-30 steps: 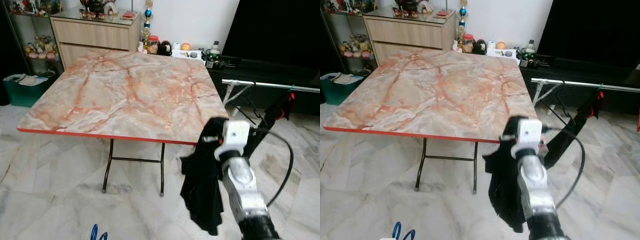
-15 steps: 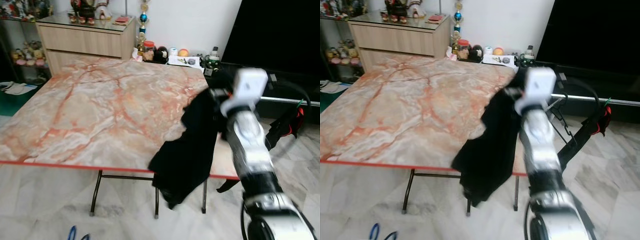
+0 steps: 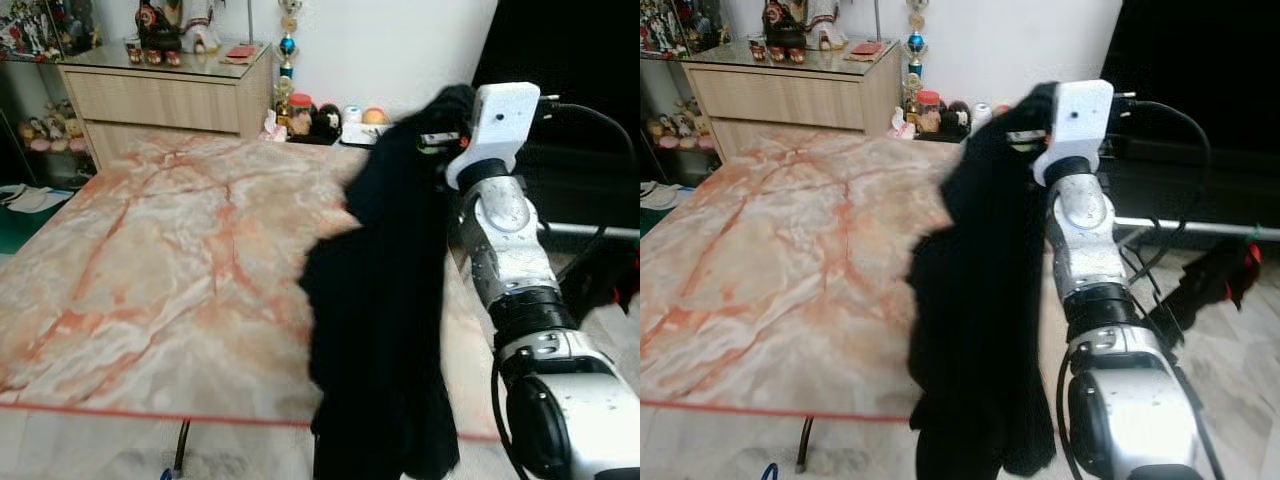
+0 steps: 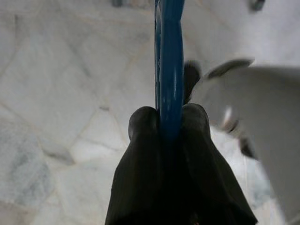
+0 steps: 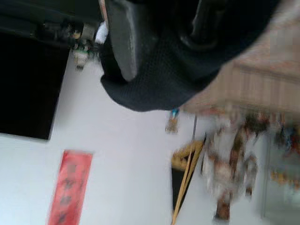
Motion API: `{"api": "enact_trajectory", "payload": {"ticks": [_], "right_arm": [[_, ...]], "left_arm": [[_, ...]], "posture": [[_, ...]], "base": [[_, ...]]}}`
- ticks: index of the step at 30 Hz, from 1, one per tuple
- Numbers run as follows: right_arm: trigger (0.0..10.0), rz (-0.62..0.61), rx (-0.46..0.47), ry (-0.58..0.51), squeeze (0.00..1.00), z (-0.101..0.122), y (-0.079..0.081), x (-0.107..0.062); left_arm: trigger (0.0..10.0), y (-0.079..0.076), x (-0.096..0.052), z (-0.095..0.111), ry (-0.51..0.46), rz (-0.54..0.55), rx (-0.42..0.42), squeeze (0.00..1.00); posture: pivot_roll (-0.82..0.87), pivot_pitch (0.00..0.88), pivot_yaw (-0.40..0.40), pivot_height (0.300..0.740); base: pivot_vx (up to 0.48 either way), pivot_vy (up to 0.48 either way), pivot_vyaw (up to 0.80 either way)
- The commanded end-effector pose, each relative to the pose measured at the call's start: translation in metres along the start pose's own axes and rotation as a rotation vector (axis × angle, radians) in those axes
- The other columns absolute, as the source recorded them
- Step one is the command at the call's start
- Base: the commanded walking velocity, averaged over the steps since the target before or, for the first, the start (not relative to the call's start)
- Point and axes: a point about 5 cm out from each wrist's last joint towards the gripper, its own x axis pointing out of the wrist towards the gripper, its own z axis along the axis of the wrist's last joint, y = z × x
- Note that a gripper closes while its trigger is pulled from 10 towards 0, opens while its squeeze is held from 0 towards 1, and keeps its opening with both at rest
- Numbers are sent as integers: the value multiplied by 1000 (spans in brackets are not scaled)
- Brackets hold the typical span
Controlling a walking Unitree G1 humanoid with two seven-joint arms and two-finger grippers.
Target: Hang hanger
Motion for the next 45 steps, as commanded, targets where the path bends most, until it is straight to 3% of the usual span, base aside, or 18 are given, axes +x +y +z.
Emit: {"api": "enact_trajectory", "payload": {"ticks": [1,3,5,7,11,14,15,16,17,19,24,32,36,38,41,42,45], "right_arm": [[10000,22,-6,117,0,-26,8,-9],[10000,27,34,204,0,-53,10,-25],[10000,32,58,236,0,-64,11,-34],[10000,48,32,281,0,-80,12,-49],[10000,61,45,310,0,-92,14,-70],[10000,73,45,336,0,-98,14,-90],[10000,73,45,336,0,-98,14,-90],[10000,72,61,343,820,-99,13,-98],[10000,70,68,348,1000,-100,13,-102],[10000,62,71,368,1000,-102,11,-110],[10000,84,81,437,1000,-104,13,-136],[10000,152,109,467,1000,-103,23,-152],[10000,150,106,489,1000,-107,22,-158],[10000,149,104,497,1000,-107,22,-160],[10000,157,95,518,1000,-108,22,-165],[10000,157,98,519,1000,-108,23,-165],[10000,154,96,524,1000,-108,22,-167]], "left_arm": [[10000,-10,1,-2,12,-16,17,0],[10000,-21,2,-2,15,-29,23,0],[10000,-25,2,-2,16,-35,23,0],[10000,-37,2,-3,17,-49,27,0],[10000,-44,3,-2,15,-53,27,0],[10000,-59,4,7,0,-67,28,0],[10000,-59,4,7,0,-67,28,0],[10000,-62,4,8,-4,-69,28,0],[10000,-64,4,9,-3,-70,32,0],[10000,-68,4,10,-2,-72,38,0],[10000,-47,4,4,11,-47,50,0],[10000,-42,4,4,5,-36,65,0],[10000,-33,4,10,-34,27,42,0],[10000,-28,4,12,-43,62,71,0],[10000,-10,2,15,-69,163,95,0],[10000,4,0,10,-65,185,80,0],[10000,16,-2,6,-67,207,83,0]], "posture": [[100,0,-81,740],[98,0,-80,740],[94,0,-80,740],[94,0,-81,740],[94,0,-83,740],[91,0,-86,740],[91,0,-86,740],[91,0,-87,740],[91,0,-87,740],[91,0,-88,740],[92,0,-90,740],[90,0,-93,740],[93,0,-93,740],[96,0,-93,740],[95,0,-93,740],[95,0,-93,740],[94,0,-93,740]], "base": [[0,0,0],[0,0,0],[0,0,0],[0,0,0],[0,0,0],[0,0,0],[0,0,0],[0,0,0],[0,0,0],[0,0,0],[0,0,0],[0,0,0],[0,0,0],[0,0,0],[0,0,0],[0,0,0],[0,0,0]]}}
